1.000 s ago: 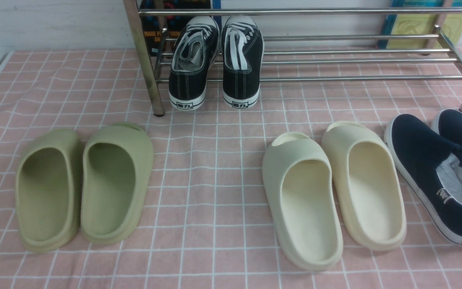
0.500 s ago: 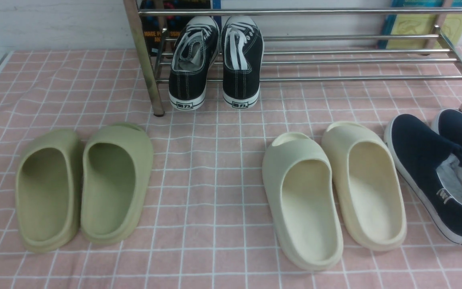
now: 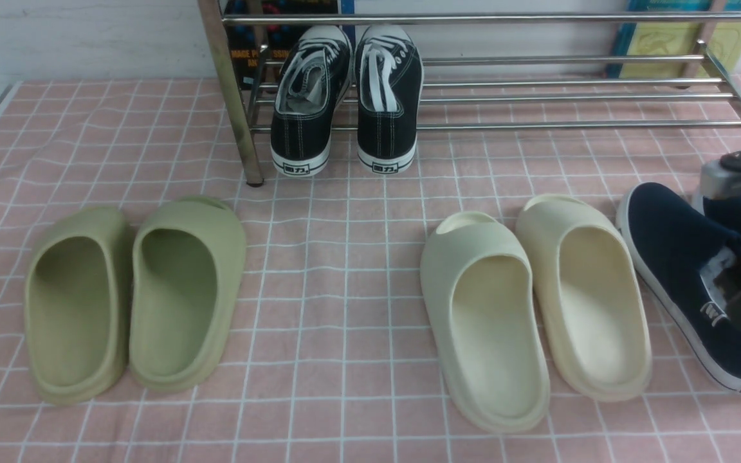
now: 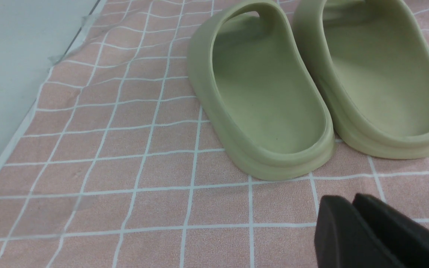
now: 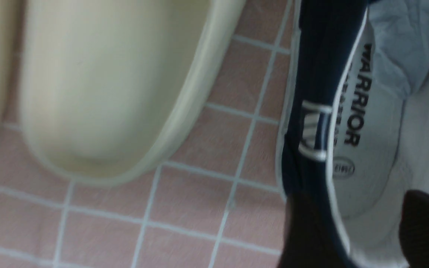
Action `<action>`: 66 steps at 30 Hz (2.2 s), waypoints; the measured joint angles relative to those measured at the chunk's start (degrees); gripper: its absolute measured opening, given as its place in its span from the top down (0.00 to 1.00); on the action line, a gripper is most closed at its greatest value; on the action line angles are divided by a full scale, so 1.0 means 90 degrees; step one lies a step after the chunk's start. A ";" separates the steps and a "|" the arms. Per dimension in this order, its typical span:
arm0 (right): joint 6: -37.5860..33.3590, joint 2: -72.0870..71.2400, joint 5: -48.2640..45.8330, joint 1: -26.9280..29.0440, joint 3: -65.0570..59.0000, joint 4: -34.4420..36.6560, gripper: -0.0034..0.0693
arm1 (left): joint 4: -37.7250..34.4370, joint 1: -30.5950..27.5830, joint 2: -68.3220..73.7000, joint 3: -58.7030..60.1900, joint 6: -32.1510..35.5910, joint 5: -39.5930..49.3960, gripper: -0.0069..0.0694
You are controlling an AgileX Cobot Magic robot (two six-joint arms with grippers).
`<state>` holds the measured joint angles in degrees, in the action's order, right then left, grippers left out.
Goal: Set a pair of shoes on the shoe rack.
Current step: Use the right arm to grab the shoe closest to it, then use the right arm to put a shoe into the shoe rack
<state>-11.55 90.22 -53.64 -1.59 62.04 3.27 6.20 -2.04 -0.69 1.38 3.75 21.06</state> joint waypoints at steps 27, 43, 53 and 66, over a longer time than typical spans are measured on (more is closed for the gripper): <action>0.0277 0.1048 -0.0878 -0.0846 0.3047 -0.0198 0.92 | 0.0008 0.0000 0.0000 0.0000 0.0000 0.0000 0.81; 0.0512 0.3651 -0.1151 -0.0846 0.6174 -0.0211 0.92 | 0.0020 0.0000 0.0000 0.0000 0.0000 0.0000 0.80; 0.0712 0.4655 -0.1142 -0.0846 0.7801 -0.0090 0.92 | 0.0020 0.0000 0.0000 0.0000 0.0000 0.0000 0.80; 0.1025 0.4731 -0.1011 -0.0846 0.8330 -0.0069 0.59 | 0.0028 0.0000 0.0000 0.0000 0.0000 0.0000 0.79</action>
<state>-2.32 132.80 -62.74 -9.20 137.01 2.65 6.45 -2.04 -0.69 1.38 3.75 21.06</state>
